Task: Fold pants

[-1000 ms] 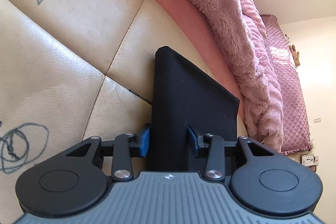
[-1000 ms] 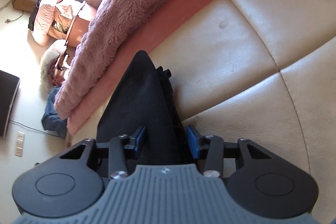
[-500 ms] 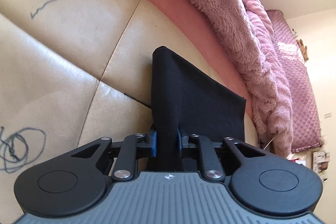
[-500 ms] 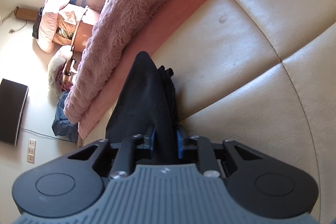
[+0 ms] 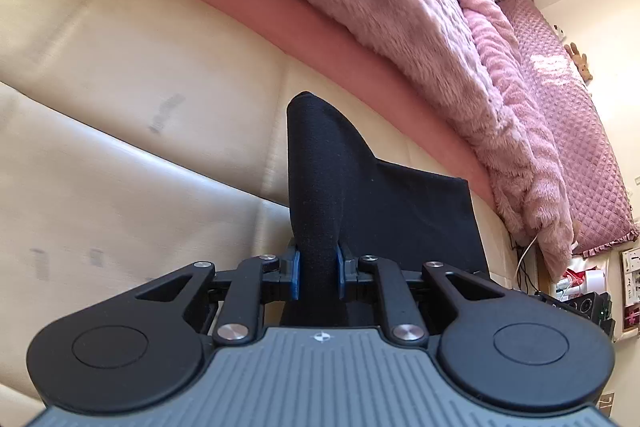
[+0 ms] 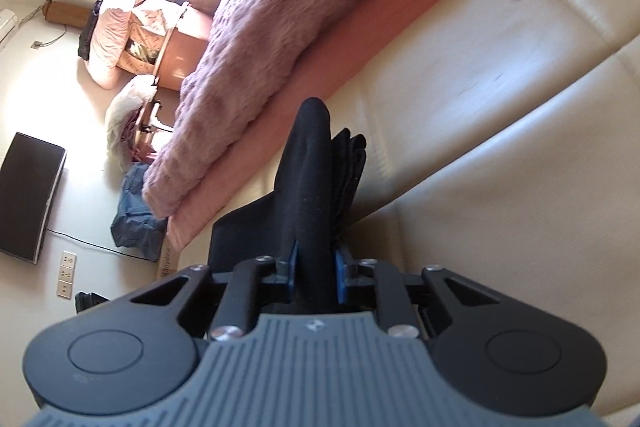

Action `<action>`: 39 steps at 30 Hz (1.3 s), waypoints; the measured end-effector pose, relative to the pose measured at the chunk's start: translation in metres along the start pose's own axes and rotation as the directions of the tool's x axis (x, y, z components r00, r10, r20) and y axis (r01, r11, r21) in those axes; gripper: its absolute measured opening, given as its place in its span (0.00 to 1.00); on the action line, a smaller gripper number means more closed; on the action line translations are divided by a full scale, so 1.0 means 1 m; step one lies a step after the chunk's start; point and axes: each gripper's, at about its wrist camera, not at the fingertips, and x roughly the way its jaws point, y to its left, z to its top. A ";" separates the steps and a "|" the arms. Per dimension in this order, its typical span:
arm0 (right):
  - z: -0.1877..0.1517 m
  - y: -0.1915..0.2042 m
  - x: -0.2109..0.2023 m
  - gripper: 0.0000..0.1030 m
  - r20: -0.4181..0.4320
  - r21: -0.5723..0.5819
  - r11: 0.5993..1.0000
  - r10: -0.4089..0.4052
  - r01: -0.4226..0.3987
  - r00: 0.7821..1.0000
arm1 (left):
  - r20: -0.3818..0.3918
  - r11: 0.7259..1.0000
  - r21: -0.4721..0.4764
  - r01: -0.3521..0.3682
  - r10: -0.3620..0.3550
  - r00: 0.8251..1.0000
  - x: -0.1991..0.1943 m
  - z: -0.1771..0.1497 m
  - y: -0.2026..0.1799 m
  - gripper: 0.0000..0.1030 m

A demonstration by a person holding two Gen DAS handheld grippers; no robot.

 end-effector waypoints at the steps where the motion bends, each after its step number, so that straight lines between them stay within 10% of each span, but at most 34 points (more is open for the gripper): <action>1: -0.005 0.005 0.005 0.13 -0.004 0.003 1.000 0.010 -0.010 1.000 | 0.004 1.000 0.001 -0.003 0.003 1.000 -0.006 0.003 0.004 0.17; 24: -0.050 0.135 0.143 0.13 -0.042 -0.083 0.993 0.083 -0.086 0.996 | 0.130 0.991 0.117 -0.064 0.048 0.990 -0.087 0.105 0.079 0.17; 39: -0.045 0.114 0.216 0.13 -0.089 -0.061 0.998 -0.013 0.007 0.996 | 0.081 0.991 0.090 -0.101 0.094 0.992 -0.056 0.124 0.146 0.18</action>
